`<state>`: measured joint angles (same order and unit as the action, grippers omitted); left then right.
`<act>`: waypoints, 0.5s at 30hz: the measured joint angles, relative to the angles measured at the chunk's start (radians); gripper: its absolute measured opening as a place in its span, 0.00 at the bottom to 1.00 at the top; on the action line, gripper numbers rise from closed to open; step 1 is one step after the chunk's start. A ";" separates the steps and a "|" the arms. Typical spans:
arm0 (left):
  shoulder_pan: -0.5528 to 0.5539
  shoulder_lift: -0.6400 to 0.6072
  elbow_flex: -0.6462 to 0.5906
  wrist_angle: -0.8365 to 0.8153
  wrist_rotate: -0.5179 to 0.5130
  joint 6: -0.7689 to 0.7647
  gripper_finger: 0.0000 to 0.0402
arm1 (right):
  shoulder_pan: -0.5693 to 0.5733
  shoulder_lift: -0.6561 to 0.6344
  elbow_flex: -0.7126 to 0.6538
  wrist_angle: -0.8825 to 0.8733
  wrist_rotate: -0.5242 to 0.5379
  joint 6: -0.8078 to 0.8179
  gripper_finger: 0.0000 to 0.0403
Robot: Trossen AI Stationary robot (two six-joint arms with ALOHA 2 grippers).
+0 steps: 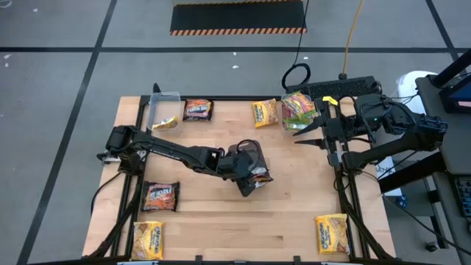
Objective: Sort Maruchan noodles
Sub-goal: Put the bottom black noodle pack into the black bin
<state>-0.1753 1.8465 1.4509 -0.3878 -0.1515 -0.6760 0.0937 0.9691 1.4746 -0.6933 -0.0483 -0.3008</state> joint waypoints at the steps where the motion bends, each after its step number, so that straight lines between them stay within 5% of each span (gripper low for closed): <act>1: 0.000 -0.001 0.000 0.006 0.006 0.015 0.05 | 0.000 0.000 0.000 0.000 0.000 0.000 0.21; 15: 0.000 -0.133 0.000 -0.003 0.021 0.209 0.05 | 0.000 0.000 0.000 0.000 0.000 0.000 0.21</act>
<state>-0.1753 1.7140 1.4505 -0.3908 -0.1304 -0.4666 0.0933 0.9692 1.4746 -0.6929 -0.0486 -0.3004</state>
